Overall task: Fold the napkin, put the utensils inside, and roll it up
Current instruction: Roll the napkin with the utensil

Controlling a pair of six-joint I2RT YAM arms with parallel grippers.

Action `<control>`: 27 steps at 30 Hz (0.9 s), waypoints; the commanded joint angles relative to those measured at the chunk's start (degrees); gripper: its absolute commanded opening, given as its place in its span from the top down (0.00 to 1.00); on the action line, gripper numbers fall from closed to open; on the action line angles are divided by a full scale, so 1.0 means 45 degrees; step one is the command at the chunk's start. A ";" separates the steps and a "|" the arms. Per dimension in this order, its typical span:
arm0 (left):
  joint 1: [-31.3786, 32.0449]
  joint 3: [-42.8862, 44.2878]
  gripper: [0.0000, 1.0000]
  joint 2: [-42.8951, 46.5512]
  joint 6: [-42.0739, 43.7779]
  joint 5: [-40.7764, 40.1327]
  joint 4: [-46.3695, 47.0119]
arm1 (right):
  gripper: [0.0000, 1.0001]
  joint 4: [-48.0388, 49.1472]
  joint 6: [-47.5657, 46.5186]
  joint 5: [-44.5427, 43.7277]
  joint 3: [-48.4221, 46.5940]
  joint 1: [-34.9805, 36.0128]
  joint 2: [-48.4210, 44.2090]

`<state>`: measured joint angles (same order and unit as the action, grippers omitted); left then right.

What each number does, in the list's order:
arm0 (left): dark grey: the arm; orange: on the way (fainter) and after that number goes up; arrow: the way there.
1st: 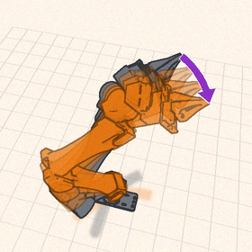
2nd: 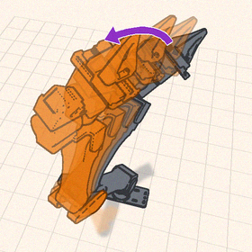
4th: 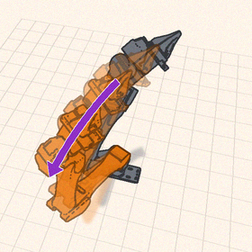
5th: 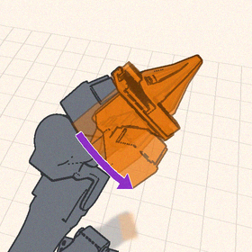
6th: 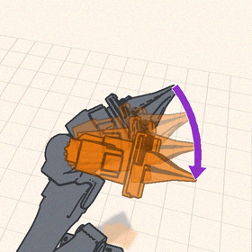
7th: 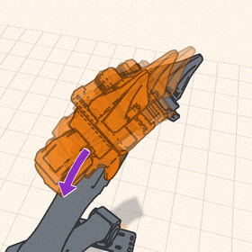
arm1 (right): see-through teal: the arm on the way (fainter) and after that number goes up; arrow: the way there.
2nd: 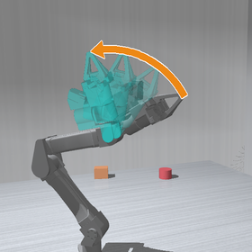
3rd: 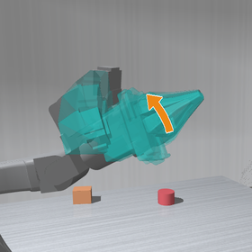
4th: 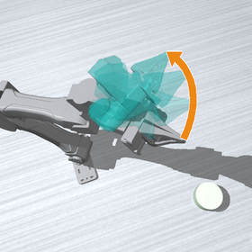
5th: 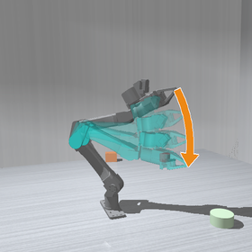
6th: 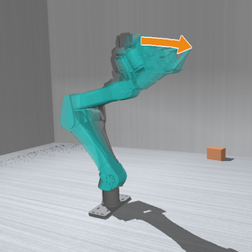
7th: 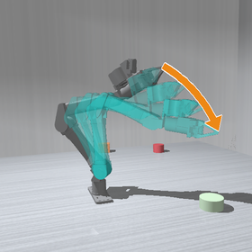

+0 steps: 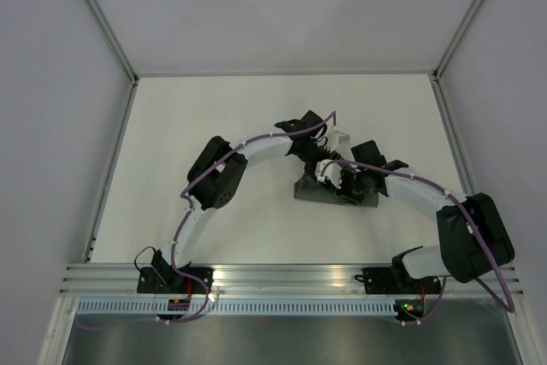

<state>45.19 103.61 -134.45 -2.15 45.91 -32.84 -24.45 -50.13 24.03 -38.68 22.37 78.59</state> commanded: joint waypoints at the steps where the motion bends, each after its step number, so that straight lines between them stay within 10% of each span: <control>1: -0.0510 -0.0308 0.49 0.1556 -0.1220 -0.1585 0.0870 | 0.78 -0.1636 -0.0558 0.1395 -0.0740 -0.0380 0.0620; 16: -0.1136 -0.6635 0.45 0.7396 -0.2433 -0.6880 0.7218 | 0.78 -0.5679 -0.2805 0.3526 -0.3982 -0.2568 0.4683; 27: 0.2026 -1.0424 0.41 0.8804 0.3268 -1.0942 1.1319 | 0.79 -0.6598 -0.2709 0.3683 -0.5467 -0.2979 0.6441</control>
<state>50.81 59.44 -97.06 0.75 3.92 9.02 -53.04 -60.27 42.68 -62.63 9.21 104.55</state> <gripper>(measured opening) 0.581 0.291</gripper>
